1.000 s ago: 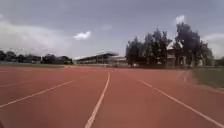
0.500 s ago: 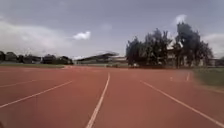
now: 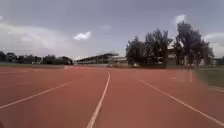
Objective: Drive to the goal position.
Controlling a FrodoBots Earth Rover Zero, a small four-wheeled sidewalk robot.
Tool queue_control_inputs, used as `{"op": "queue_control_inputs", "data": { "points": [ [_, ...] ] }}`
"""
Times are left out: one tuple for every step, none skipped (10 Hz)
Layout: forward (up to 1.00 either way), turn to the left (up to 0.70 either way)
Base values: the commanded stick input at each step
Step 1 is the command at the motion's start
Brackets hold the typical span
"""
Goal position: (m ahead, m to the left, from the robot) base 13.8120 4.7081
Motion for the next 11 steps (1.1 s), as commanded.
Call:
{"op": "queue_control_inputs", "data": {
  "points": [
    [0.45,0.00],
    [0.45,0.00],
    [0.45,0.00],
    [0.45,0.00],
    [0.45,0.00],
    [0.45,0.00],
    [0.45,0.00],
    [0.45,0.00],
    [0.45,0.00],
    [0.45,0.00],
    [0.45,0.00]
  ]
}}
